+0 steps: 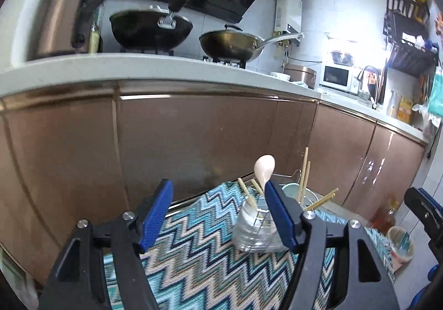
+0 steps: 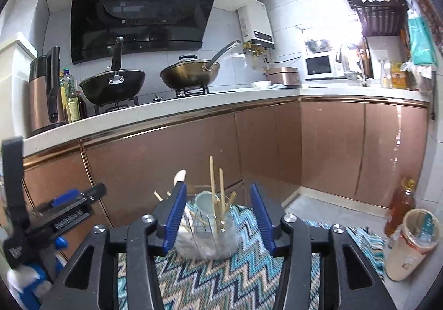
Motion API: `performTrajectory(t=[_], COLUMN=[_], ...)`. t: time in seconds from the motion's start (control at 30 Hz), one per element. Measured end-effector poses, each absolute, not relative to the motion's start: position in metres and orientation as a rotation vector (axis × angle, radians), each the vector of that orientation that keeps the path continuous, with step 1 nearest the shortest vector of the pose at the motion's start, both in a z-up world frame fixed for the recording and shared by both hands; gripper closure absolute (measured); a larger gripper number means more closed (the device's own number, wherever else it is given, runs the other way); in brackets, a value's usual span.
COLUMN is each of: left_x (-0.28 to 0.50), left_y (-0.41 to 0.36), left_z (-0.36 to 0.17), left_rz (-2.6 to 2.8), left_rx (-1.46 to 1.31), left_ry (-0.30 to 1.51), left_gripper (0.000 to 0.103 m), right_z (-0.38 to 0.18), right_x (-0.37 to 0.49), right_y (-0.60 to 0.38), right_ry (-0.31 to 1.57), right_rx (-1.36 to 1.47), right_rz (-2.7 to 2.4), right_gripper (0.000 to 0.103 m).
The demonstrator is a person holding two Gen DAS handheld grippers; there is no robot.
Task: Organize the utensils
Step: 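Pull both tools back from the basket above the table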
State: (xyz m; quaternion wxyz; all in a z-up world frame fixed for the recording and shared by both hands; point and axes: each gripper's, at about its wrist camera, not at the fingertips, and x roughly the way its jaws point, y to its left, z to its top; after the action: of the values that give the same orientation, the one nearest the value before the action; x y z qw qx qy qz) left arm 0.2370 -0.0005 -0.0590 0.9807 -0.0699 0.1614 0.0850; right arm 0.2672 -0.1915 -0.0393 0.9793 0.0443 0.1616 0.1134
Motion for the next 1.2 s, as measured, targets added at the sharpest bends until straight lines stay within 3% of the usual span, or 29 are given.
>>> performTrajectory(t=[0.37, 0.8, 1.2], left_x=[0.154, 0.106, 0.091], left_y=[0.001, 0.012, 0.013], left_z=[-0.022, 0.006, 0.006], left_rz=[0.214, 0.221, 0.218], left_rx=[-0.045, -0.033, -0.012], left_ry=[0.290, 0.272, 0.249], left_gripper=[0.020, 0.016, 0.016], right_z=[-0.021, -0.001, 0.001], right_x=[0.203, 0.151, 0.132], right_y=[-0.187, -0.182, -0.186], right_ry=[0.312, 0.246, 0.215], right_rx=[0.061, 0.032, 0.024], right_rz=[0.163, 0.117, 0.064], right_gripper=[0.027, 0.002, 0.000])
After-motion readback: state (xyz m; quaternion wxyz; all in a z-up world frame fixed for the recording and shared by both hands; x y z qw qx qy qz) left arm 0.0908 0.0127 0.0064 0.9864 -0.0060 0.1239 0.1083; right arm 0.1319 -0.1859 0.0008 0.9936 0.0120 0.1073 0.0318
